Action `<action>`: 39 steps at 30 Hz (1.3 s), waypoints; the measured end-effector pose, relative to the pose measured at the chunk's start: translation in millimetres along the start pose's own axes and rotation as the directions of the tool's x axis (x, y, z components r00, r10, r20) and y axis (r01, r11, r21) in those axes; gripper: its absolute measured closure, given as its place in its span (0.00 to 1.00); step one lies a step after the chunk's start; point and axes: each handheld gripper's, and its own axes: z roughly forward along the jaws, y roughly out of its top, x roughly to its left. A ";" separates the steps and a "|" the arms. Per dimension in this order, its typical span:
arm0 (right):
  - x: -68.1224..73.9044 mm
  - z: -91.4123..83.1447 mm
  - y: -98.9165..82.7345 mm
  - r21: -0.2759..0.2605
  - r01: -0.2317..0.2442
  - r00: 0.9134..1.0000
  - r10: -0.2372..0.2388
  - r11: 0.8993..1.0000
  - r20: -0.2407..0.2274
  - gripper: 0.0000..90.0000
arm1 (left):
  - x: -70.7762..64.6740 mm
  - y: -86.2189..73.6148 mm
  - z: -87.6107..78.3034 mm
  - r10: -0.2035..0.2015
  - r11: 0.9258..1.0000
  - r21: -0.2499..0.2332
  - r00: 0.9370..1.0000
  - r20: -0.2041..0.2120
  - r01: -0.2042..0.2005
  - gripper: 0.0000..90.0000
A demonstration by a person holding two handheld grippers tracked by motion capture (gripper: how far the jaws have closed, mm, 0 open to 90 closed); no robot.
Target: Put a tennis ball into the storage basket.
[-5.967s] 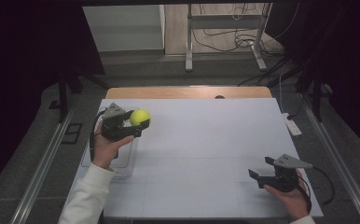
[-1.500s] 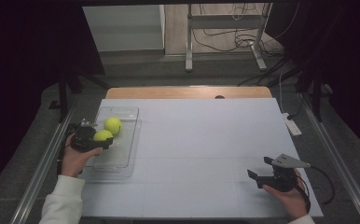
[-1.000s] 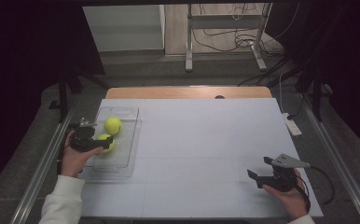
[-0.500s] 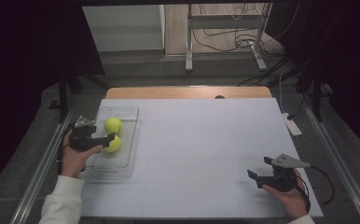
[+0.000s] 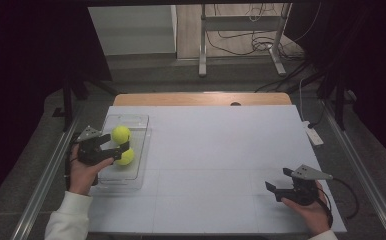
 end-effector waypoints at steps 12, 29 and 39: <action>-0.1 -0.4 0.5 -0.007 0.000 1.000 0.000 1.000 -0.006 0.15 | -35.9 -14.6 0.2 0.065 0.998 -0.024 0.995 0.076 -0.063 0.18; 0.7 -0.2 2.6 -0.018 0.001 1.000 -0.001 1.000 -0.011 0.15 | -66.4 -43.8 -4.3 0.109 0.994 -0.008 0.985 0.134 -0.109 0.17; 0.8 -0.9 3.3 -0.031 -0.007 1.000 0.007 0.999 -0.017 0.15 | -67.2 -48.7 -4.1 0.114 0.993 -0.003 0.984 0.137 -0.114 0.17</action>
